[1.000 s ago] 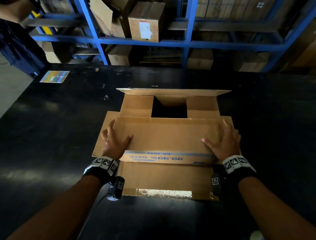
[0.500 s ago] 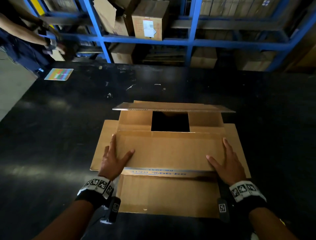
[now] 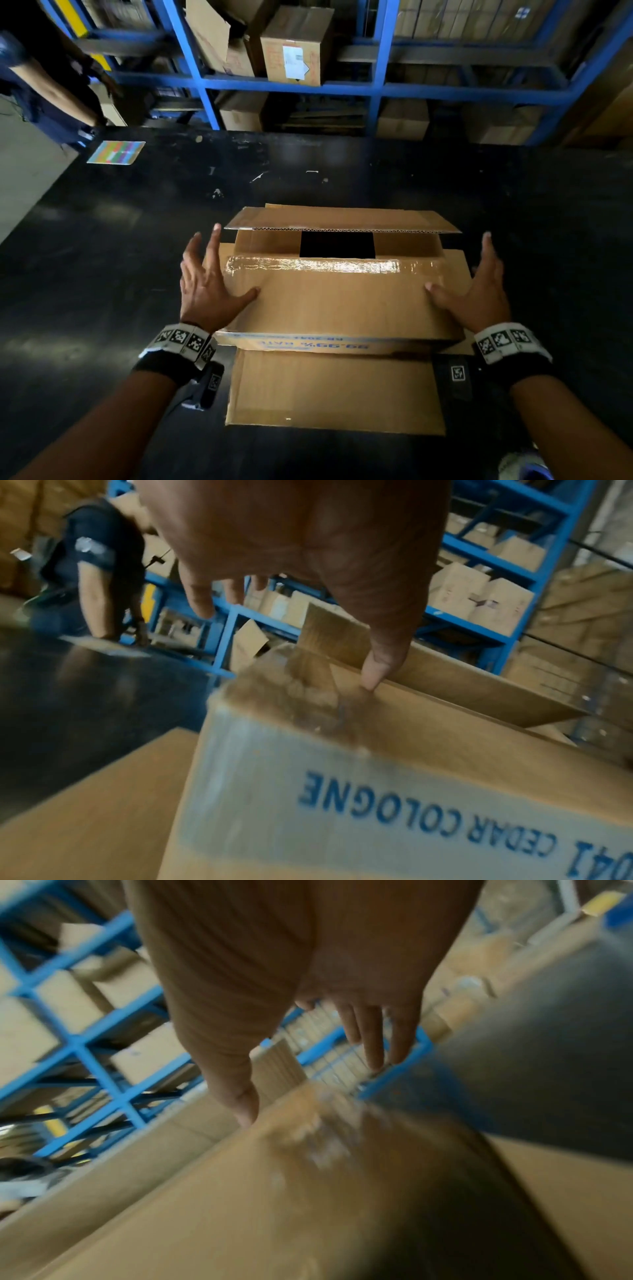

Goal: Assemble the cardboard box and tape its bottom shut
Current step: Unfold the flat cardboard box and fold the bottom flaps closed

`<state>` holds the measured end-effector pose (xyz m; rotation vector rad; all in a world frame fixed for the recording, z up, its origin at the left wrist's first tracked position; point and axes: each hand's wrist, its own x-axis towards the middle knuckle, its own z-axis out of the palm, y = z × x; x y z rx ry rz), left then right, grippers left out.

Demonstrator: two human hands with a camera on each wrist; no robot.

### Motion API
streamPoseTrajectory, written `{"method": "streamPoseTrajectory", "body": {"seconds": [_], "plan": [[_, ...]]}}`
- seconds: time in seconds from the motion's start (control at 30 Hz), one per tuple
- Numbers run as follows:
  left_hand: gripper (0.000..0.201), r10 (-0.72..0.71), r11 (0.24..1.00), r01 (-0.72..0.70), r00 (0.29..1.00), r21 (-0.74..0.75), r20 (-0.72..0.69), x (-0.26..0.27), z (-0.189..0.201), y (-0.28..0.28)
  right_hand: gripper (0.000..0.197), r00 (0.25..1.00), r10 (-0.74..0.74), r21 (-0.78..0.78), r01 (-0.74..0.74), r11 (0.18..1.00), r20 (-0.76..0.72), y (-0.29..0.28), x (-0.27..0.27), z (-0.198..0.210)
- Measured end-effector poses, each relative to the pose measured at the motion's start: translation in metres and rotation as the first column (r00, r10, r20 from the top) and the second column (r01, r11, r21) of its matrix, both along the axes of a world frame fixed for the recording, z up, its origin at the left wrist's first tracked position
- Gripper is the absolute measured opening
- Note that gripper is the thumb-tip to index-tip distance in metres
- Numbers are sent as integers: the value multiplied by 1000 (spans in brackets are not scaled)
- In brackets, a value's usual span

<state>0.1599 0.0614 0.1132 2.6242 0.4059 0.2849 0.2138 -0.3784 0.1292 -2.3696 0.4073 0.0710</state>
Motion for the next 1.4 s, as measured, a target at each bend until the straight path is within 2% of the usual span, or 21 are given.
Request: {"method": "streamPoseTrajectory", "body": {"seconds": [0.07, 0.17, 0.27, 0.37, 0.5, 0.6, 0.77, 0.9, 1.07, 1.4], "plan": [[138, -54, 994, 55, 998, 93, -18, 12, 10, -3, 135, 994, 96, -80, -92, 993, 46, 4, 11, 18], [133, -99, 988, 113, 986, 105, -131, 28, 9, -2, 125, 973, 228, -166, -221, 961, 25, 8, 25, 22], [119, -104, 994, 97, 951, -40, -290, 34, -2, 1, 112, 959, 250, -199, -272, 941, -129, 8, 31, 4], [102, -140, 979, 66, 903, -192, -406, 26, -19, 2, 104, 929, 244, -166, -297, 940, -278, 8, 27, -18], [98, -125, 968, 21, 905, -251, -408, 17, -33, -3, 99, 923, 218, -85, -257, 963, -318, 15, 15, -40], [94, -59, 979, -31, 904, -203, -424, 12, -32, -11, 98, 930, 189, -109, -233, 966, -315, 19, 10, -43], [93, -26, 991, -31, 913, -133, -406, -5, -32, -19, 100, 935, 179, -202, -248, 948, -306, 24, -6, -46], [95, -7, 996, -28, 911, -81, -412, -6, -32, -22, 109, 939, 156, -184, -219, 958, -307, 27, -8, -44], [94, 33, 999, -27, 918, 22, -396, -8, -32, -26, 108, 949, 147, -191, -205, 960, -277, 29, -11, -43], [90, 41, 999, -38, 930, 17, -366, -13, -32, -27, 98, 967, 140, -172, -177, 969, -212, 28, -16, -47]]}}
